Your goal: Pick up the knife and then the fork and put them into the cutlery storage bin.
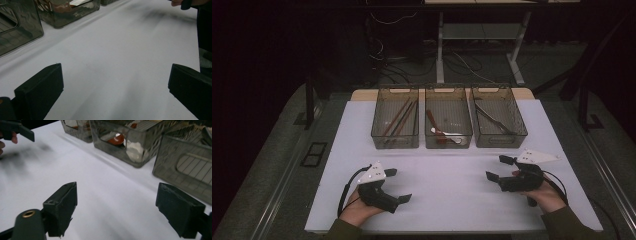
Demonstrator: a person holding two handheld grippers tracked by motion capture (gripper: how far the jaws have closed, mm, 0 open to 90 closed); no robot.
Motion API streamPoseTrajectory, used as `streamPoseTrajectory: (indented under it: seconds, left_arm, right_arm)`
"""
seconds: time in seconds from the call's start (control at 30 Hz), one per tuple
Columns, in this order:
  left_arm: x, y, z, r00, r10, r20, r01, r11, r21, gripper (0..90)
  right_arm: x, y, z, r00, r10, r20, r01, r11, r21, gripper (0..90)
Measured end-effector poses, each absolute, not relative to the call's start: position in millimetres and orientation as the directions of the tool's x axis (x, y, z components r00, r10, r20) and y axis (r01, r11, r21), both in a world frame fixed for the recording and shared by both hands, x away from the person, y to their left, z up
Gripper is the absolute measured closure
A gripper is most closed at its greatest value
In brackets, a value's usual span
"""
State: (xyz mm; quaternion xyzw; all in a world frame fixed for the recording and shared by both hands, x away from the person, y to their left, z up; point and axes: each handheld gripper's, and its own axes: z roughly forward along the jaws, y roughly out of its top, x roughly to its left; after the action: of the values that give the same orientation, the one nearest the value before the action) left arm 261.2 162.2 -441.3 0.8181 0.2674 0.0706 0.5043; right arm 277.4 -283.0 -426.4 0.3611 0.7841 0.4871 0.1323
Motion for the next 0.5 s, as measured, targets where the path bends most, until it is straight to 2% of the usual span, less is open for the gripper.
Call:
streamPoseTrajectory:
  seconds: [0.5]
  left_arm:
    - [262.8,165.2,-440.7,0.845,0.513,-0.151,0.367,-0.350,0.862,0.0]
  right_arm:
    - [254.7,-299.5,-441.4,-0.698,0.698,0.160,0.462,0.268,0.846,16.8]
